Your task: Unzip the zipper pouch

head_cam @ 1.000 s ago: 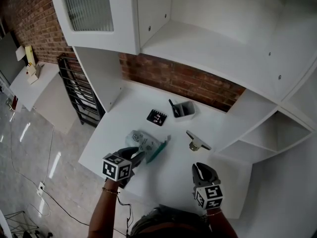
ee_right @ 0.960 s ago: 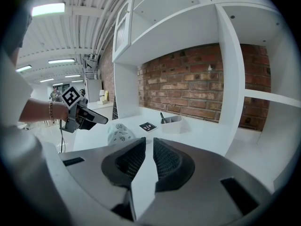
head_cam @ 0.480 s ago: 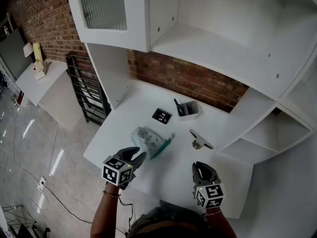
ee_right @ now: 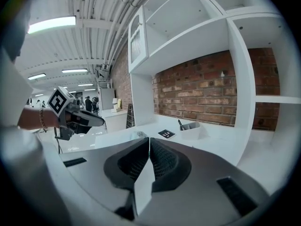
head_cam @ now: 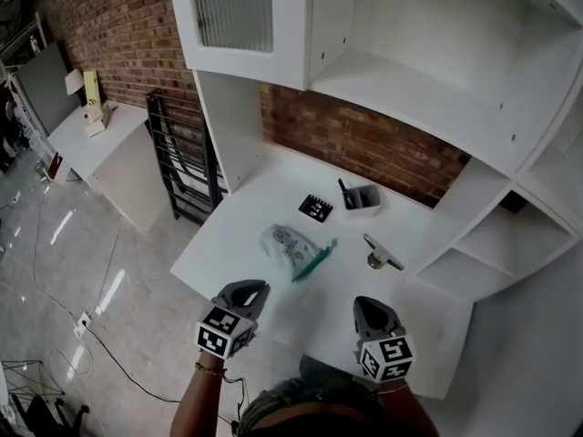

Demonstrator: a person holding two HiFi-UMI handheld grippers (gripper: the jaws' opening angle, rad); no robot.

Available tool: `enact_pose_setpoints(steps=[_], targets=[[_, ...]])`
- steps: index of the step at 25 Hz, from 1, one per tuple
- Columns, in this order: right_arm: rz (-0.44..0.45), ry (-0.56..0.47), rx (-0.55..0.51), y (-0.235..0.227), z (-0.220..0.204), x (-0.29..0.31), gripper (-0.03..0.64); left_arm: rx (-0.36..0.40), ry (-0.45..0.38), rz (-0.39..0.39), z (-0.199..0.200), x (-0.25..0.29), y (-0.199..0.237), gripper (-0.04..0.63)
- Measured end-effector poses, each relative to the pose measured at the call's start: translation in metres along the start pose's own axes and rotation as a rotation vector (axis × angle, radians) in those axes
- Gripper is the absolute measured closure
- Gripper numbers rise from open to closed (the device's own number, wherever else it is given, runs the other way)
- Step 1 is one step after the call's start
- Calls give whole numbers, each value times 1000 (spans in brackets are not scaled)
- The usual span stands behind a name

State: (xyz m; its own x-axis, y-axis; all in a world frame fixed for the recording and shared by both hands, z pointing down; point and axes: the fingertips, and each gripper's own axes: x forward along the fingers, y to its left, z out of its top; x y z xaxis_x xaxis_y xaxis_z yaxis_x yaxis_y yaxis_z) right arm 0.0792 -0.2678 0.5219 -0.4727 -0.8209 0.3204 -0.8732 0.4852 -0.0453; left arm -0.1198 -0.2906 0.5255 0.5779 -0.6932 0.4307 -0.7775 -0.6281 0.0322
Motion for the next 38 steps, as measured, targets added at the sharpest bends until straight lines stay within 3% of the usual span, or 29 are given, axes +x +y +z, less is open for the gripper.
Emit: enact_pose_setpoints(steps=[8, 16, 32, 38], targets=[[6, -7, 13, 20, -1, -13, 615, -58, -98, 19, -3, -39, -19, 591], [0, -17, 3, 32, -3, -21, 616, -4, -86, 67, -16, -60, -30, 592], [-26, -14, -13, 48, -11, -46, 615, 16, -105, 105, -27, -88, -44, 592], [-22, -73, 5, 54, -8, -58, 615, 38, -102, 123, -31, -100, -43, 592]])
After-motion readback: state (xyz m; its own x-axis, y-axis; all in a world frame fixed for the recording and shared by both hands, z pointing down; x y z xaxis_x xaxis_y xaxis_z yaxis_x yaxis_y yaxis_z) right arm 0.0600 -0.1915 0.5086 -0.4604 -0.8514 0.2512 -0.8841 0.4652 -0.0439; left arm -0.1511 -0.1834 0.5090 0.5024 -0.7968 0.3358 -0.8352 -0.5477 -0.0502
